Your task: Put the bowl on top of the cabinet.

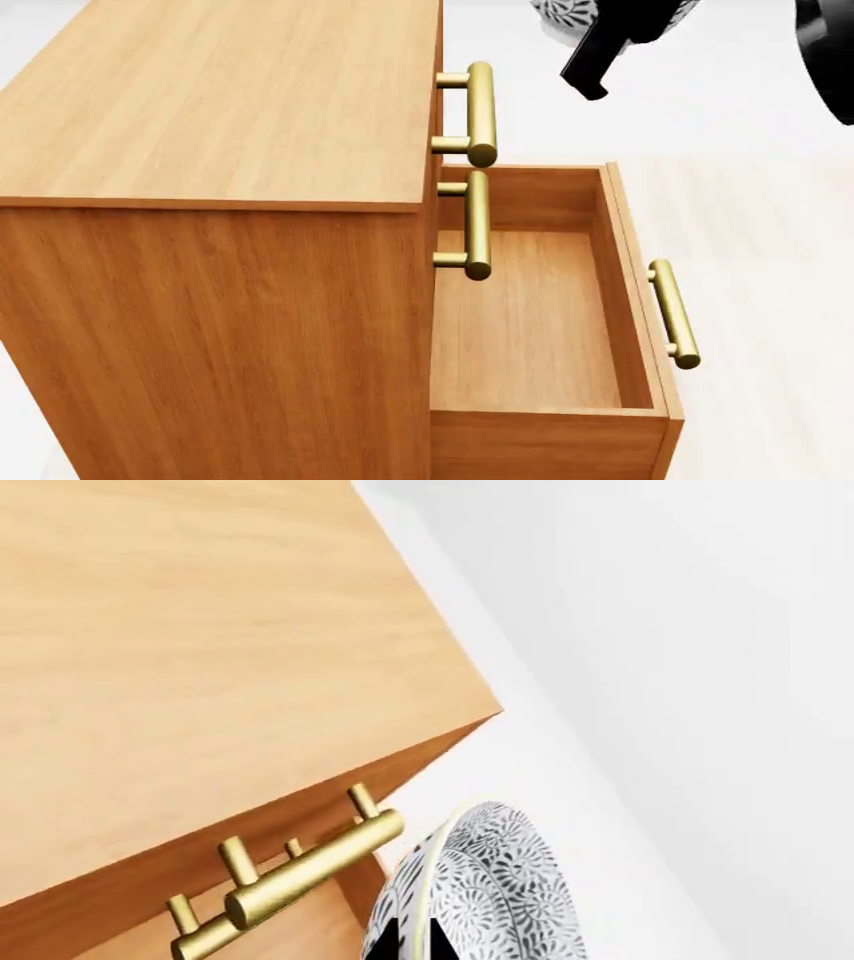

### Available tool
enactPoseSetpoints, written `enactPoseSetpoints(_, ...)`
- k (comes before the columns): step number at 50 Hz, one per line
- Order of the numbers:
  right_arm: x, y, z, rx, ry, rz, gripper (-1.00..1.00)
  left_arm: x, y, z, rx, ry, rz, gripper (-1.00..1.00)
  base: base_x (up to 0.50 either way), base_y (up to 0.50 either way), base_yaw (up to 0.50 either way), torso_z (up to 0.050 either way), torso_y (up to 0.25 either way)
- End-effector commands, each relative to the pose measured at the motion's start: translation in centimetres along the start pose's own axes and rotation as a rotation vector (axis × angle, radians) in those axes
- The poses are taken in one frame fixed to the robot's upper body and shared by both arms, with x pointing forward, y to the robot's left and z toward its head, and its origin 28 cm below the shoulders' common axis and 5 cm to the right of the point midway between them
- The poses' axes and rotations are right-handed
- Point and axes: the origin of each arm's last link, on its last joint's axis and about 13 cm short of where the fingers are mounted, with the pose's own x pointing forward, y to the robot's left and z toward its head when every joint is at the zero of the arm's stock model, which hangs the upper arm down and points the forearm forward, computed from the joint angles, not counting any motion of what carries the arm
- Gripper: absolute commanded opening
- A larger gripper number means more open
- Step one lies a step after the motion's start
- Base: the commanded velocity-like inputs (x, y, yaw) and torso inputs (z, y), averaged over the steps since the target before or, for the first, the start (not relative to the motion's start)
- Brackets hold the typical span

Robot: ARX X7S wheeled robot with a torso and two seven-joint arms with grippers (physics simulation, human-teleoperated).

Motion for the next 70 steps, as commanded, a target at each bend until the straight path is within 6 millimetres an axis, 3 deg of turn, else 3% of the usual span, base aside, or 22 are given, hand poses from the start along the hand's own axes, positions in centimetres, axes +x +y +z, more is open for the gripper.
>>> enactPoseSetpoints(1,0.7,-0.1,2.4,-0.06,-0.034,0.015,-1.0,0.0,0.1,0.0,0.0,0.001,-0.001,1.0,0.0,0.0,0.0,0.0,0.0)
enactPoseSetpoints(26,2.3,2.5,7.0,-0.166,-0.152,0.13,-1.0,0.0,0.1,-0.1,0.001,0.002,-0.003,1.0,0.0,0.0,0.0,0.0,0.0)
enactPoseSetpoints(43,2.9,5.9,9.0,-0.262,-0.183,0.214,-1.0,0.0,0.0,0.0,-0.002,0.004,-0.008,1.0,0.0,0.0,0.0,0.0,0.001)
enactPoseSetpoints(70,4.5,7.5,8.8,-0.297,-0.16,0.265,-1.0,0.0,0.0,0.0,-0.003,0.004,-0.01,1.0,0.0,0.0,0.0,0.0,0.0)
